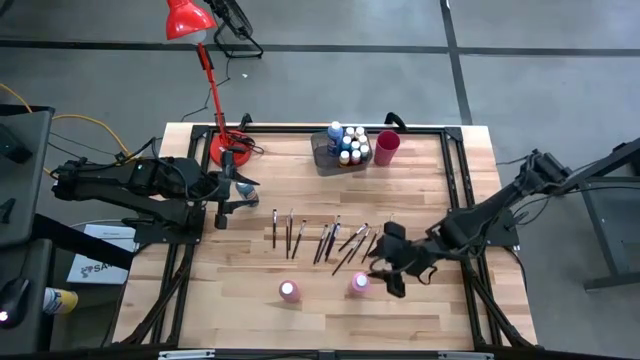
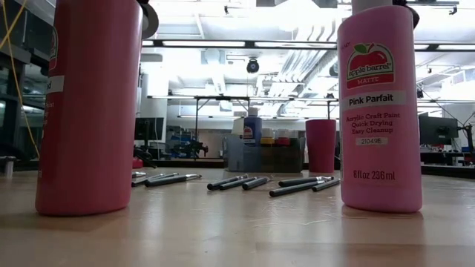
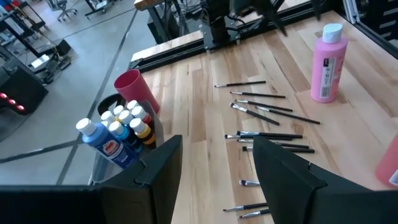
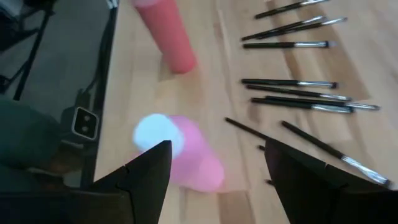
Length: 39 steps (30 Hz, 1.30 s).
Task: Pick & Place Paint Supplies
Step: Put the large pink paint bottle into the black bin
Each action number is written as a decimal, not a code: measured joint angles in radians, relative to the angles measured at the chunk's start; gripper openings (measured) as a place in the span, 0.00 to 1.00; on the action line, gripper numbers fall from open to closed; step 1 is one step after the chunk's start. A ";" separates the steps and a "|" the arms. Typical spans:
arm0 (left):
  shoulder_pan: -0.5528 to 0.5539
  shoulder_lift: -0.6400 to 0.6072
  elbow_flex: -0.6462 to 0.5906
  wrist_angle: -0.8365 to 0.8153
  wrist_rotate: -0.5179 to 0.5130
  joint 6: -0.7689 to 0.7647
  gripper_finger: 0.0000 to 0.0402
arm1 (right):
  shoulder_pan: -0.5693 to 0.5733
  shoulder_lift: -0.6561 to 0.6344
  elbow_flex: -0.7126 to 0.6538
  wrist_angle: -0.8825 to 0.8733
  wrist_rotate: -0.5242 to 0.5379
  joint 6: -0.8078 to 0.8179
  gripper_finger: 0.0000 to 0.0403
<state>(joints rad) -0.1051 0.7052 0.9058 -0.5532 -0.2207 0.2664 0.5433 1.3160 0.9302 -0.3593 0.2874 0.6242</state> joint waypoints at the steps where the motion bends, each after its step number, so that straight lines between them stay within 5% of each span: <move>1: 0.000 0.000 0.000 -0.001 0.000 -0.009 0.47 | 0.008 0.013 0.000 0.014 0.002 0.000 0.62; 39: 0.000 0.044 0.000 -0.086 0.000 -0.145 0.47 | 0.085 0.197 0.000 0.322 0.091 -0.001 0.62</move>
<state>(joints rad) -0.1049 0.7492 0.9058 -0.6392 -0.2207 0.1214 0.6285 1.5131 0.9306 -0.0374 0.3786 0.6228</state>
